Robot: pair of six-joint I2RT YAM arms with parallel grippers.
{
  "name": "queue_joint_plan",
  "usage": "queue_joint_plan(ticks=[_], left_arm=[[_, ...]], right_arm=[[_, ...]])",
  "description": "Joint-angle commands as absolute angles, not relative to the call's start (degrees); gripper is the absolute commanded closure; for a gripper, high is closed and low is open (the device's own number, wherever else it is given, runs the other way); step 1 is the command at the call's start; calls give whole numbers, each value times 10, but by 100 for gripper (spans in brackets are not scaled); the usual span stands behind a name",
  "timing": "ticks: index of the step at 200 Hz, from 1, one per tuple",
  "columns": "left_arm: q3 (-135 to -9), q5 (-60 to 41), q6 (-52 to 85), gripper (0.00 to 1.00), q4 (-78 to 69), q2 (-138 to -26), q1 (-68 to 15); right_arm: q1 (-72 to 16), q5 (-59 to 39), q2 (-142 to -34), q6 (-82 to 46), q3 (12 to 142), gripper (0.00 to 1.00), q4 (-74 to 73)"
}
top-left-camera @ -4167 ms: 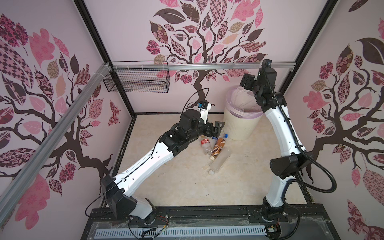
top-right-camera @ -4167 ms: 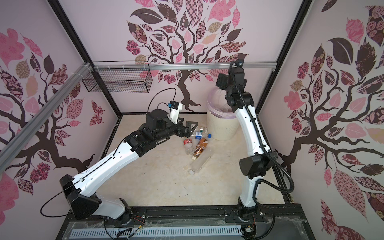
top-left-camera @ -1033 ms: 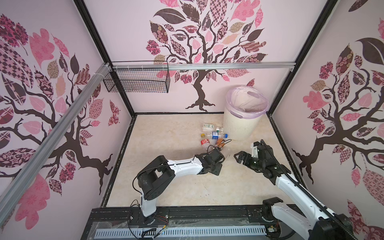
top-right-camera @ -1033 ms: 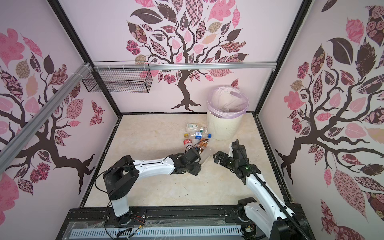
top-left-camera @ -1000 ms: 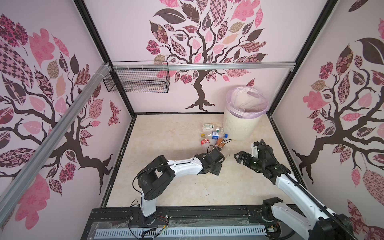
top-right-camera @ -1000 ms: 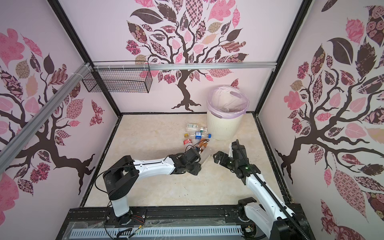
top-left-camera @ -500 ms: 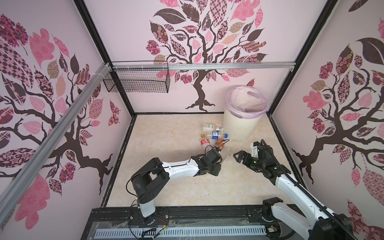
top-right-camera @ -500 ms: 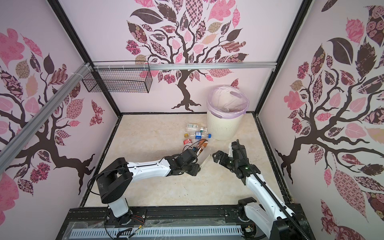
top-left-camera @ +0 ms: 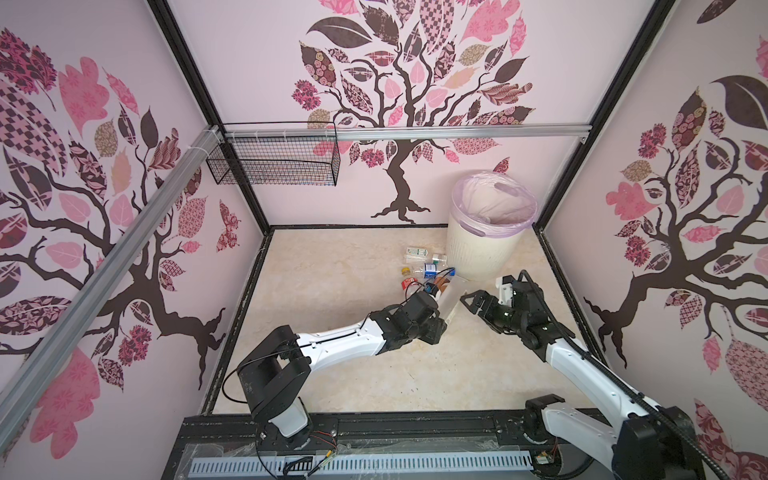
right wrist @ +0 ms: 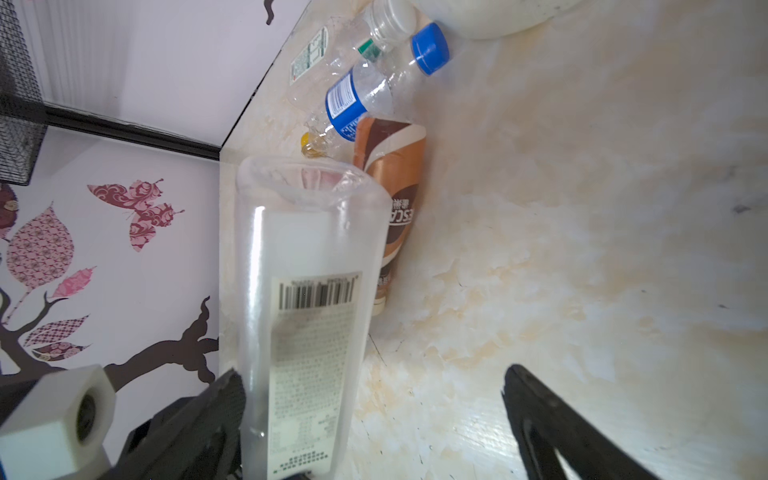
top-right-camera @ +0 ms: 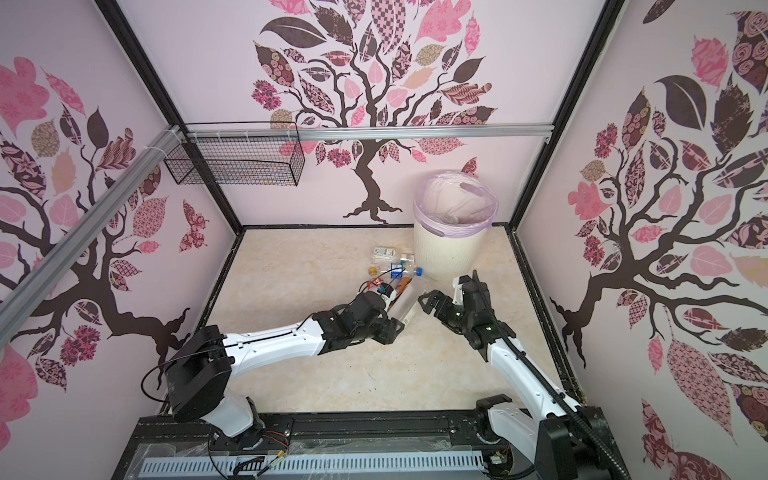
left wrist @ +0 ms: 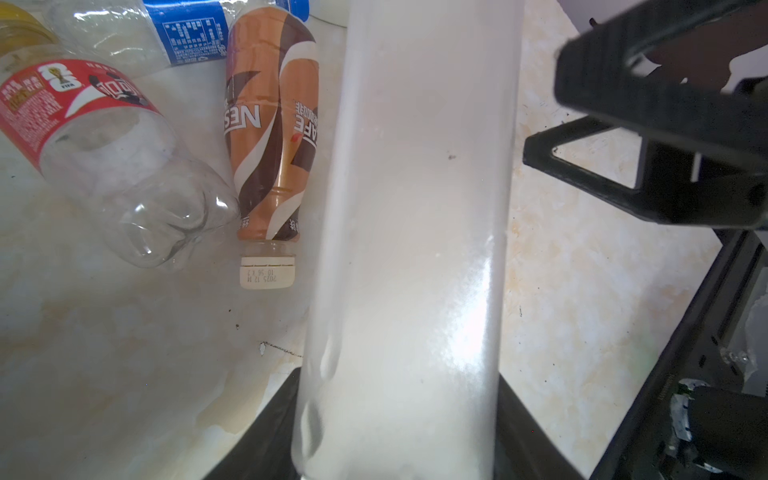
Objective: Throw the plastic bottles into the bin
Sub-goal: 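Lift the frosted bottle with the left gripper toward the right gripper, then grasp the frosted bottle with the right gripper and open the left gripper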
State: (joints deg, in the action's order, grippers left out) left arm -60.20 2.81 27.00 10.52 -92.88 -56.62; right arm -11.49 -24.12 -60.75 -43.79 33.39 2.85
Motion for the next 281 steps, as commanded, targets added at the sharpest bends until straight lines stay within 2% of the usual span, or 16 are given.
queue_joint_plan(ticks=[1,28,84,125,168,195,265,281], left_arm=[[-587,34,268,51,88,-911,-568],[-584,37,269,51,89,-903,-569],[-576,43,270,51,87,-879,-569],[-573,45,268,49,88,-873,-569],[-572,61,263,44,100,-860,-568],[-577,83,251,36,112,-846,-569],[-642,152,189,12,169,-795,-568],[-668,173,170,2,179,-787,-568]], right_arm=[[-117,-272,-632,-463,369,0,-25],[-132,-272,-659,-478,390,1,-48],[-171,-255,-700,-496,409,13,-80],[-183,-249,-714,-498,415,29,-89],[-183,-243,-713,-493,434,47,-83],[-184,-243,-713,-490,447,51,-77],[-184,-193,-690,-422,554,51,14],[-184,-167,-687,-388,604,51,53]])
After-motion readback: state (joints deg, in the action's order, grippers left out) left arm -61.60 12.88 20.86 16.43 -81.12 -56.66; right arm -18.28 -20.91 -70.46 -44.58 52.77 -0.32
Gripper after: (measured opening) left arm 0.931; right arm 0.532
